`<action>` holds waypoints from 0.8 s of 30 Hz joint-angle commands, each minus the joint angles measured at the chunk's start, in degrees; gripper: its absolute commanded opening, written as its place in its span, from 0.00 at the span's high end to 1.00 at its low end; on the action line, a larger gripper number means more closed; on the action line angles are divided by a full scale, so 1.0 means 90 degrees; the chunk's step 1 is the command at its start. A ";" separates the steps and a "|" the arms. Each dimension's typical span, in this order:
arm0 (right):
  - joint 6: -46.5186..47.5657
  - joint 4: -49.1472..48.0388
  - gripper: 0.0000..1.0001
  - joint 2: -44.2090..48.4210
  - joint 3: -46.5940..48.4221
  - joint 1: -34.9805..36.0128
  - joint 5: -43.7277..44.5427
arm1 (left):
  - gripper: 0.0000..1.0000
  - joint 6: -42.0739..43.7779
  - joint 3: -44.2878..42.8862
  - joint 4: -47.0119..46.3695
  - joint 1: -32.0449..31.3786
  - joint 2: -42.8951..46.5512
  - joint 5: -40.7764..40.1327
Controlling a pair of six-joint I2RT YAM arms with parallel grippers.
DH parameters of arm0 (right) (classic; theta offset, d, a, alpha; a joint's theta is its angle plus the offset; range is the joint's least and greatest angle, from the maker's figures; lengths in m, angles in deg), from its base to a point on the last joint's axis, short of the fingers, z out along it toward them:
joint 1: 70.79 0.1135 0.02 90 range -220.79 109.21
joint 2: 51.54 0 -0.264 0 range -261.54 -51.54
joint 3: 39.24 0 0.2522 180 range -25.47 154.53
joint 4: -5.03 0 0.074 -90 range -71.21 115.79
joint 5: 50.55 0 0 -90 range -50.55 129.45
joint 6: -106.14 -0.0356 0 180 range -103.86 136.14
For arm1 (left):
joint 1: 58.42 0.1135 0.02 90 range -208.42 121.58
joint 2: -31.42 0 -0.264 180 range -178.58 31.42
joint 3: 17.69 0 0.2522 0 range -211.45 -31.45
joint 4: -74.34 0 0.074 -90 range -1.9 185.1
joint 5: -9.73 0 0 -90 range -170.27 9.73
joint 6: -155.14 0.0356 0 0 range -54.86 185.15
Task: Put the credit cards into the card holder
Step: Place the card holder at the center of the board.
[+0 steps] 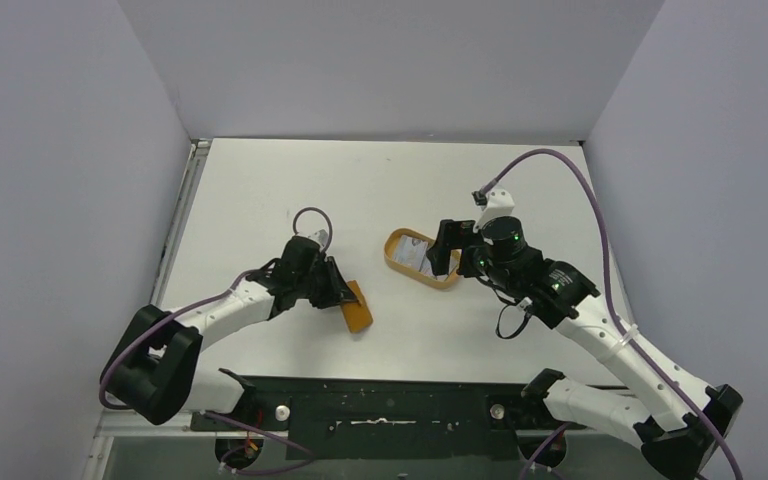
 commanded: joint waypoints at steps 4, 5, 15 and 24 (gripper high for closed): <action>-0.0022 -0.0375 0.00 0.0318 0.0012 -0.0097 0.0657 | 1.00 -0.0021 -0.0213 -0.0126 0.0032 -0.0327 -0.0511; 0.0000 -0.0375 0.00 0.0346 -0.0007 -0.0102 0.0661 | 1.00 -0.0044 -0.0186 -0.0170 0.0024 -0.0363 -0.0493; 0.0482 -0.0034 0.00 0.0198 0.0042 -0.0114 -0.0435 | 1.00 -0.0094 -0.0192 -0.1191 -0.0110 -0.0685 0.0472; 0.0388 -0.0133 0.00 -0.0031 -0.0172 -0.0125 -0.1064 | 0.95 -0.0009 -0.0627 -0.1106 -0.0466 -0.1368 0.0627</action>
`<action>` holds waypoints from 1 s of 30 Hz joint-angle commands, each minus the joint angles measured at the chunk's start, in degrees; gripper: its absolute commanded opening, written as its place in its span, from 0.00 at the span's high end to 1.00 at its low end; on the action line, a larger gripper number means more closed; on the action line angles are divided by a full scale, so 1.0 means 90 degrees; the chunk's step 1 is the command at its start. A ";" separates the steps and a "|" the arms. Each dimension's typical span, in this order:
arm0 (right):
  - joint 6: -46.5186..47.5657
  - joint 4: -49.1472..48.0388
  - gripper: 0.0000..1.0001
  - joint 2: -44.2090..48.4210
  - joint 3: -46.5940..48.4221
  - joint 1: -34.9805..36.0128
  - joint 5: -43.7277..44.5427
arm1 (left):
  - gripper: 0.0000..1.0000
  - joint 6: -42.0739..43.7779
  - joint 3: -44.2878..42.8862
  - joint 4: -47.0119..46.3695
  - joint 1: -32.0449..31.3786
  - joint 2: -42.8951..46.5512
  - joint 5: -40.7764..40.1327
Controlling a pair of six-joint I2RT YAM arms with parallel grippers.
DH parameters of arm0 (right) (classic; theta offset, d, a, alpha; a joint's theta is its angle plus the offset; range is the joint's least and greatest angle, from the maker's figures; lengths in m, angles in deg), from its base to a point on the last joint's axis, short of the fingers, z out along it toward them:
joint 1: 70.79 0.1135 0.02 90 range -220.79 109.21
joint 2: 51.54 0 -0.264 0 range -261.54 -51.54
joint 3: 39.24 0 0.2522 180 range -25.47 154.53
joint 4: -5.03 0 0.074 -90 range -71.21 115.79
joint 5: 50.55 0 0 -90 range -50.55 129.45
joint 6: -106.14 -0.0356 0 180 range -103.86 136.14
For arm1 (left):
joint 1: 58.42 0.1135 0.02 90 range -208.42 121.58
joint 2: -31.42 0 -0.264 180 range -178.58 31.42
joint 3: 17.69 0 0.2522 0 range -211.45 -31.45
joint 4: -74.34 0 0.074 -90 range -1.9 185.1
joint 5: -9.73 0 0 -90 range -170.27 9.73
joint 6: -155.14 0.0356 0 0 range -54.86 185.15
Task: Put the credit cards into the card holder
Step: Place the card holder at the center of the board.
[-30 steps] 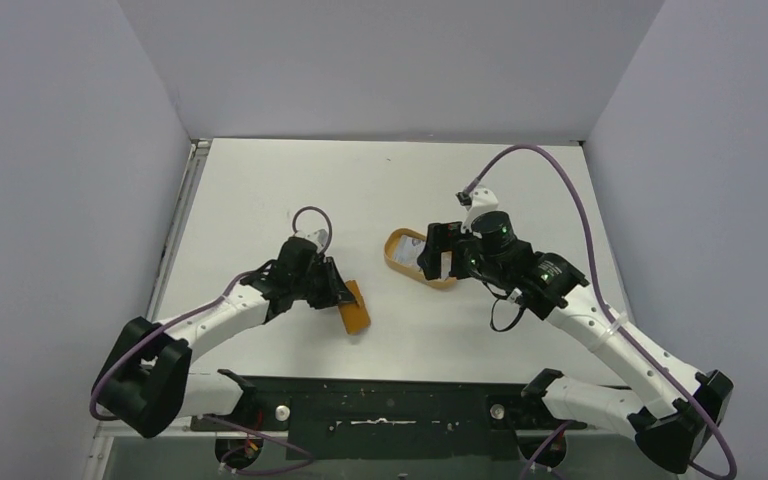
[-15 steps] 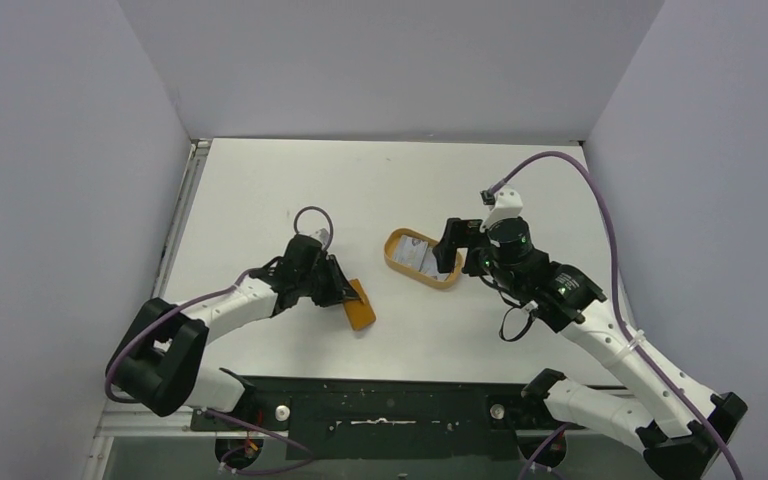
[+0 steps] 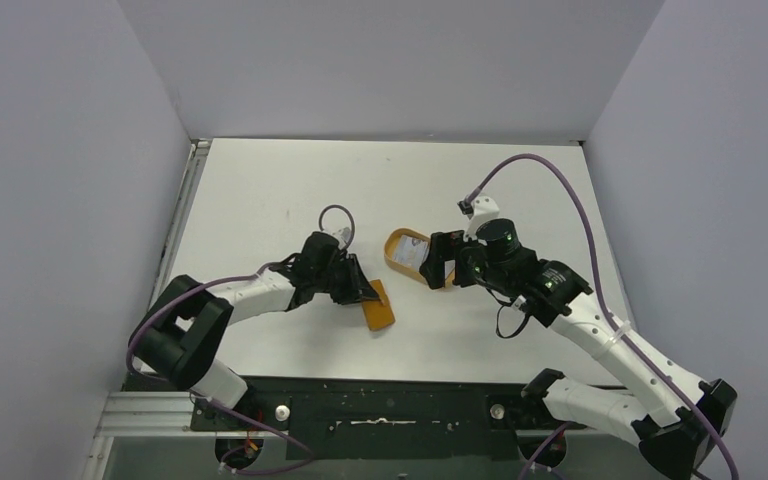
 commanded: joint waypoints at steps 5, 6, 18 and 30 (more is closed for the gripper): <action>0.0081 -0.0075 0.00 -0.0015 -0.0039 -0.0044 -0.0283 | 0.65 0.0253 -0.0380 0.0680 -0.0112 -0.0162 -0.0526; 0.0083 -0.0058 0.00 -0.0020 -0.0044 -0.0044 -0.0281 | 0.61 0.0264 -0.0391 0.0826 -0.0112 -0.0118 -0.0645; 0.0016 -0.0159 0.00 -0.0123 -0.0124 -0.0027 -0.0478 | 0.38 0.0693 -0.0913 0.3030 -0.0270 0.1279 -0.2101; -0.0118 -0.0472 0.04 0.0071 -0.0423 0.0004 -0.0605 | 1.00 0.0349 -0.1475 0.0972 -0.0644 0.0291 -0.0302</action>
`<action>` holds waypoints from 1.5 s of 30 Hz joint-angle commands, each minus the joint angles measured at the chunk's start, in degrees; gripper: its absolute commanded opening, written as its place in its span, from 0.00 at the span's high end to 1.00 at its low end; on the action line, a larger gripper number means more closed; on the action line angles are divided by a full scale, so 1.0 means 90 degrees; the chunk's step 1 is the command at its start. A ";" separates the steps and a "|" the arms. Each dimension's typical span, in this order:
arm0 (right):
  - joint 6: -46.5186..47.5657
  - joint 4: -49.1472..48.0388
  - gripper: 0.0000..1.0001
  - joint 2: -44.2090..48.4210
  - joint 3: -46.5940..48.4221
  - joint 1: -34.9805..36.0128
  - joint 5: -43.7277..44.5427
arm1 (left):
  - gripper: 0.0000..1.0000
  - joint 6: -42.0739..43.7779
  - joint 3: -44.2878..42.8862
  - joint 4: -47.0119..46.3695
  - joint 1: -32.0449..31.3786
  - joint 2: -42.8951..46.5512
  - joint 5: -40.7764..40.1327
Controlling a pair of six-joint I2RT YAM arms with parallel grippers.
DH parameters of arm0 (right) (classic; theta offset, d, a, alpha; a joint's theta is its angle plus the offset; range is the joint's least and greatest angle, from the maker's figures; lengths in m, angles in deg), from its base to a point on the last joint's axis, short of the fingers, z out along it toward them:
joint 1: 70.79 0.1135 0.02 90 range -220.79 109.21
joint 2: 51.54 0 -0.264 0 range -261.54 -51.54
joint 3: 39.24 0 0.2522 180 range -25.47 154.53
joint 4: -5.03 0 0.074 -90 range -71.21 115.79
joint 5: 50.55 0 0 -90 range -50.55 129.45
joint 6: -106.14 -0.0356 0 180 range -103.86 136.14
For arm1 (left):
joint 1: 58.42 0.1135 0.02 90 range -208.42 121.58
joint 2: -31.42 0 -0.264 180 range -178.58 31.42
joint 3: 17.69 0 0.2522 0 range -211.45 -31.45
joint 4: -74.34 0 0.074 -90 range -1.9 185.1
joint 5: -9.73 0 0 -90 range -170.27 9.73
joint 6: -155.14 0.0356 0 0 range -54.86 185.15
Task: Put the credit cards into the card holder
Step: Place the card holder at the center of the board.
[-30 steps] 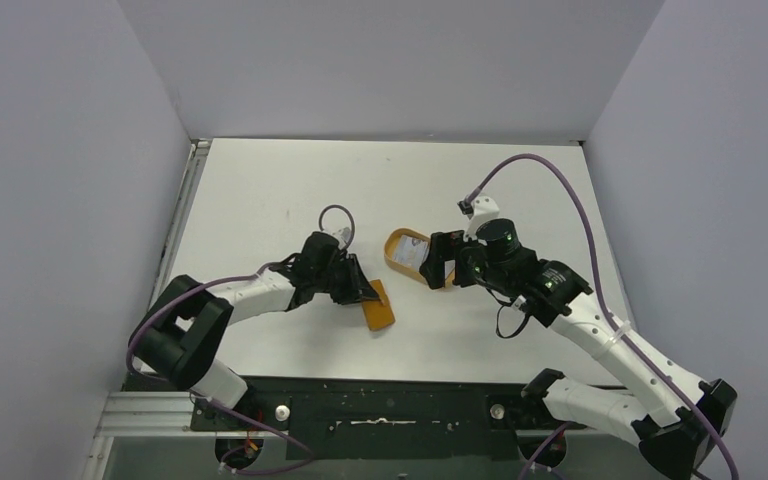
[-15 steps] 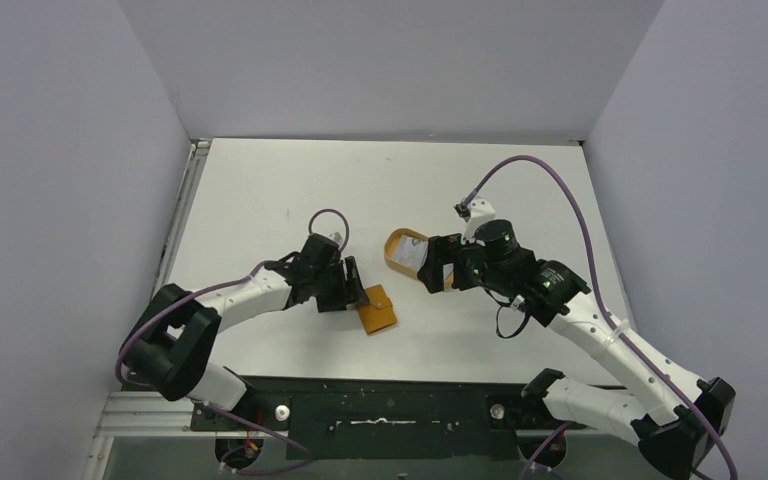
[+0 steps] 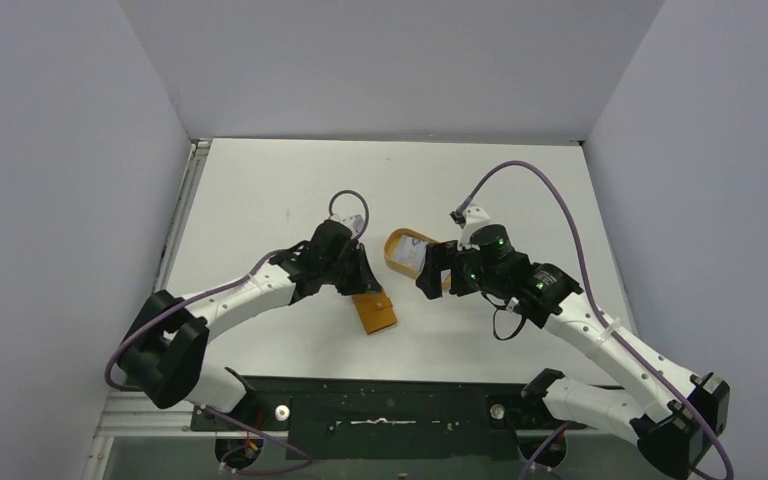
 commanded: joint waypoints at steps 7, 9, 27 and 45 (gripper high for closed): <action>-0.0020 -0.0249 0.04 0.0424 -0.0041 0.0011 -0.0045 | 1.00 -0.0143 -0.0427 -0.1026 0.0097 -0.1071 0.0853; -0.0015 -0.0241 0.04 0.0429 -0.0039 -0.0003 -0.0023 | 1.00 -0.0145 -0.0350 -0.1017 0.0119 -0.1121 0.0844; 0.0006 -0.0196 0.04 0.0379 0.0007 -0.0003 0.0033 | 1.00 -0.0152 0.0101 -0.0991 0.0266 -0.1455 0.0737; 0.0051 -0.0115 0.04 0.0543 0.0007 -0.0007 0.0097 | 1.00 -0.0162 -0.0027 -0.0839 0.0295 -0.0786 0.0811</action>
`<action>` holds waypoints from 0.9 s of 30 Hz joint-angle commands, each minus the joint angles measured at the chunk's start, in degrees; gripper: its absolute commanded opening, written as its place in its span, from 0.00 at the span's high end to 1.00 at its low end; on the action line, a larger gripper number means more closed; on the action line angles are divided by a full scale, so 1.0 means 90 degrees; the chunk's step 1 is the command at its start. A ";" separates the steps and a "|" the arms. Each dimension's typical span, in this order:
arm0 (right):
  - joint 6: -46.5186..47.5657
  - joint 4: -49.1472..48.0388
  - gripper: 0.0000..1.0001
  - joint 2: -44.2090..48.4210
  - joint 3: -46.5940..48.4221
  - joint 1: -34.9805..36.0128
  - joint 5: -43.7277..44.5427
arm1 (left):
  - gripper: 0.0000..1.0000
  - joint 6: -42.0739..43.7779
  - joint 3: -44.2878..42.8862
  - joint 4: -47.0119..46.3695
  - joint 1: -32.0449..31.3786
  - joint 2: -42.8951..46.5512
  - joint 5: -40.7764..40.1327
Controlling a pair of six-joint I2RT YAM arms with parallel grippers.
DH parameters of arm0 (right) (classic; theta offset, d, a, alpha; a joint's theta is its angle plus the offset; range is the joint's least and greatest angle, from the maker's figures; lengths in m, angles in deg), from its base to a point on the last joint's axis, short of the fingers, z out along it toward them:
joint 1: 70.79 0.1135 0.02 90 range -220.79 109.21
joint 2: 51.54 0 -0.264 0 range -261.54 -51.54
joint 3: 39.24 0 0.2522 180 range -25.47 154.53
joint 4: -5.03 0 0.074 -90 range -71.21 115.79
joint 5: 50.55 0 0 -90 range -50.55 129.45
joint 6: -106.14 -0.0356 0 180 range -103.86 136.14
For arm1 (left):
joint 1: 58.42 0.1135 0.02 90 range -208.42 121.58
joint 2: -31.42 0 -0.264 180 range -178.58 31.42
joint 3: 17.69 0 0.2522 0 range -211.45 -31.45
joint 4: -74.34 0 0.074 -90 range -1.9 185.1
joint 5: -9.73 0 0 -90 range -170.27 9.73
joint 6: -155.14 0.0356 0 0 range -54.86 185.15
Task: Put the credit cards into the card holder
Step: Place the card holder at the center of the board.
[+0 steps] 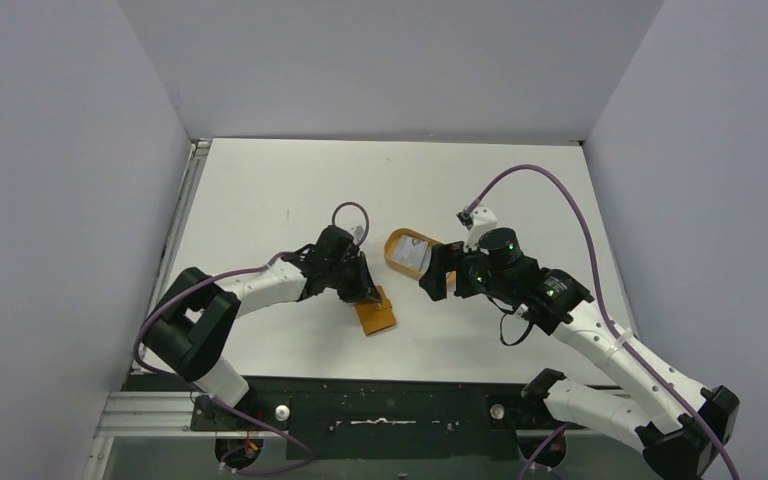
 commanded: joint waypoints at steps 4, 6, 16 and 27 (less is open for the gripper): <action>0.0020 -0.0176 0.04 0.0198 0.0064 -0.0010 0.0107 | 1.00 0.0091 -0.0404 0.0136 0.0037 0.0737 0.0085; 0.0020 -0.0186 0.04 0.0198 0.0051 -0.0008 0.0110 | 1.00 0.0135 -0.0457 0.0203 0.0035 0.0685 0.0090; 0.0072 -0.0162 0.03 0.0152 0.0064 -0.0009 0.0127 | 1.00 0.0124 -0.0169 0.0270 0.0035 0.0451 0.0078; 0.0060 -0.0239 0.03 0.0040 0.0053 -0.0007 0.0060 | 1.00 0.0206 -0.0048 0.0383 0.0016 0.0154 0.0006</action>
